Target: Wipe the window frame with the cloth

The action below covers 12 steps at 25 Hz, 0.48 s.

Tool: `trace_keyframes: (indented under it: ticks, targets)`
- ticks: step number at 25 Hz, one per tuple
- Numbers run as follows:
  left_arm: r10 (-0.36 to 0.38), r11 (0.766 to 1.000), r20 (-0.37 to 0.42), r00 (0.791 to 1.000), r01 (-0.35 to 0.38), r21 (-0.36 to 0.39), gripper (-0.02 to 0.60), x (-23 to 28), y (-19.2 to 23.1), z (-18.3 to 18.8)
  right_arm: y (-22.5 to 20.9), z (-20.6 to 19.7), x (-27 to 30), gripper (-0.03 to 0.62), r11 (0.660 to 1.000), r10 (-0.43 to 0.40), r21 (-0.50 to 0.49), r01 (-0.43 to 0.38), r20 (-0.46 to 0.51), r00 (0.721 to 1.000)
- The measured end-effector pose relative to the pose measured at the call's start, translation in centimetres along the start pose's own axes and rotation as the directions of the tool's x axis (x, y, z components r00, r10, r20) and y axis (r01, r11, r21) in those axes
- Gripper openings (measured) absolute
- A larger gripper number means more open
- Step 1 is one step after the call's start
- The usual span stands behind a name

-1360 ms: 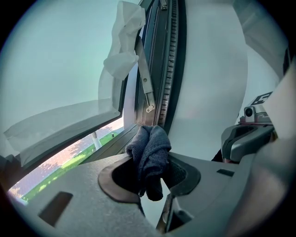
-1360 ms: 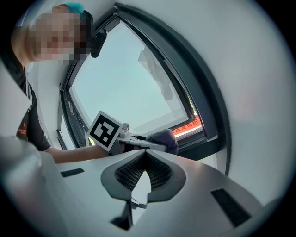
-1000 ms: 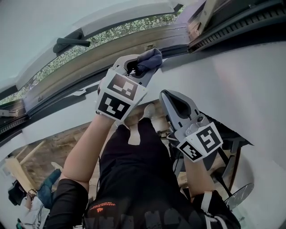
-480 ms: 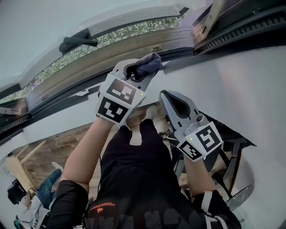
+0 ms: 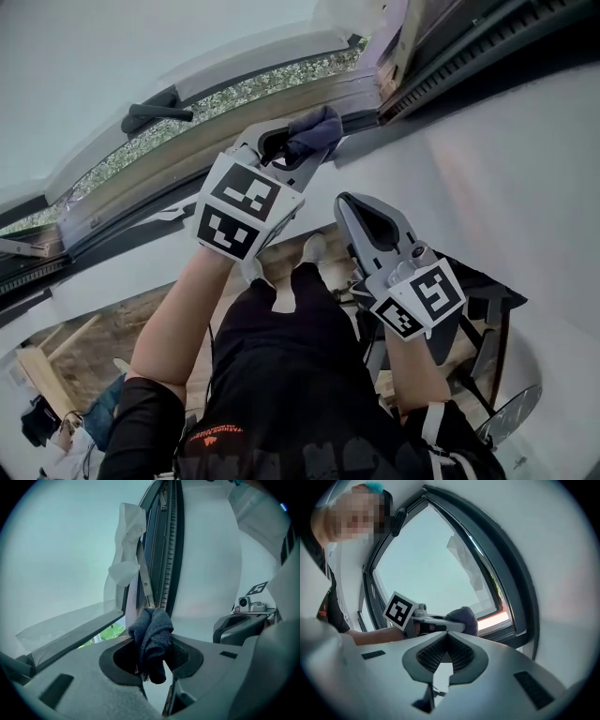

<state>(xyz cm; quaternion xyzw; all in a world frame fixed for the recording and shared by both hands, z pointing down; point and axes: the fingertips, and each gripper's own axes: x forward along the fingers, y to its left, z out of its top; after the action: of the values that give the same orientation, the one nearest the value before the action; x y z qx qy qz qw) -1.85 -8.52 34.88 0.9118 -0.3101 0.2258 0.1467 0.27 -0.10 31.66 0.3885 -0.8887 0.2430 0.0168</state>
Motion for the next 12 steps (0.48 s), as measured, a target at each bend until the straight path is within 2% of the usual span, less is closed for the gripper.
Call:
trace_keyframes:
  ticks: [12]
  targets:
    - [-0.046, 0.995, 0.123, 0.991, 0.034, 0.096, 0.143, 0.9, -2.7, 9.4, -2.2, 4.1, -3.0, 0.005, 0.998, -0.044, -0.038, 0.046, 0.056, 0.997]
